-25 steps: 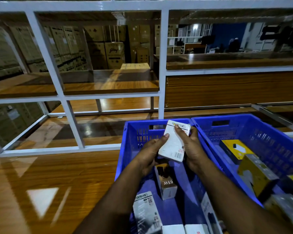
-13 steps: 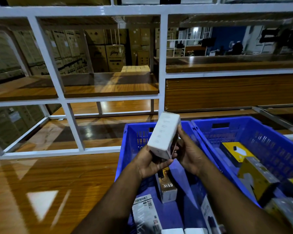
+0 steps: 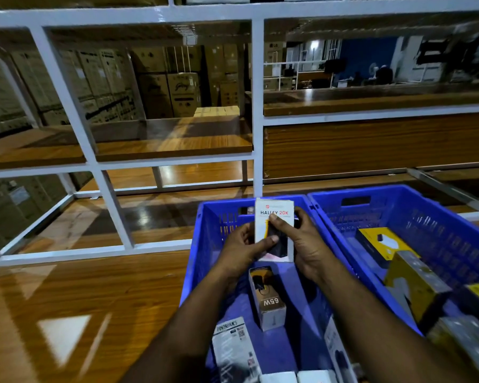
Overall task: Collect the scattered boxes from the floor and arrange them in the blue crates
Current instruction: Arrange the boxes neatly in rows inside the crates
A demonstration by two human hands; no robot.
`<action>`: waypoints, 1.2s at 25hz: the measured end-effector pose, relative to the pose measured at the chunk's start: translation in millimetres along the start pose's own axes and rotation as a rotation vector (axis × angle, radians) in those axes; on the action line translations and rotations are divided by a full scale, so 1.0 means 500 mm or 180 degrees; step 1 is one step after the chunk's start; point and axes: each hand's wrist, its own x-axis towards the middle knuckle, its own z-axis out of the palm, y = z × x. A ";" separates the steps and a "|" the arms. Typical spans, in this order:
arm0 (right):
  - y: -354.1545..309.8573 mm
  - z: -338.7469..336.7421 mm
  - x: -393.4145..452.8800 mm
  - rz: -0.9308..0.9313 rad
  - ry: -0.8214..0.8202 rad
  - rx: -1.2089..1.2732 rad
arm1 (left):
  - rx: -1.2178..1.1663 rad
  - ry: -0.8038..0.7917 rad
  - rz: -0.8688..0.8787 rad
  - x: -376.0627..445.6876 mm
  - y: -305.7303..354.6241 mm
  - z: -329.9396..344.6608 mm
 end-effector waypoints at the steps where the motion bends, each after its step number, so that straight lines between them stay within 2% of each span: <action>1: 0.002 0.000 0.000 -0.0010 -0.0062 -0.0032 | -0.0015 0.0019 0.0004 -0.003 0.001 -0.002; 5: 0.004 0.008 -0.004 -0.0013 -0.0086 -0.0184 | 0.0119 0.0182 0.0058 0.000 -0.004 -0.008; 13: -0.001 -0.002 -0.006 0.0093 -0.0115 -0.0560 | 0.0446 0.0130 -0.0100 0.015 -0.024 -0.017; 15: -0.002 -0.007 0.002 0.0301 0.0068 -0.0540 | 0.0565 0.0296 -0.0188 0.018 -0.027 -0.017; 18: -0.003 -0.026 0.025 0.0432 0.0859 -0.0570 | 0.0566 0.0791 -0.0214 0.022 -0.024 -0.010; 21: -0.003 -0.050 0.041 0.0301 0.1493 -0.0083 | 0.0914 0.1114 -0.0257 0.046 -0.029 -0.004; 24: -0.001 -0.057 0.053 0.0197 0.1514 0.0121 | 0.1137 0.1127 -0.0300 0.092 -0.054 -0.008; 30: 0.011 -0.061 0.051 0.0207 0.1536 0.0045 | 0.1402 0.1085 -0.0408 0.168 -0.125 -0.012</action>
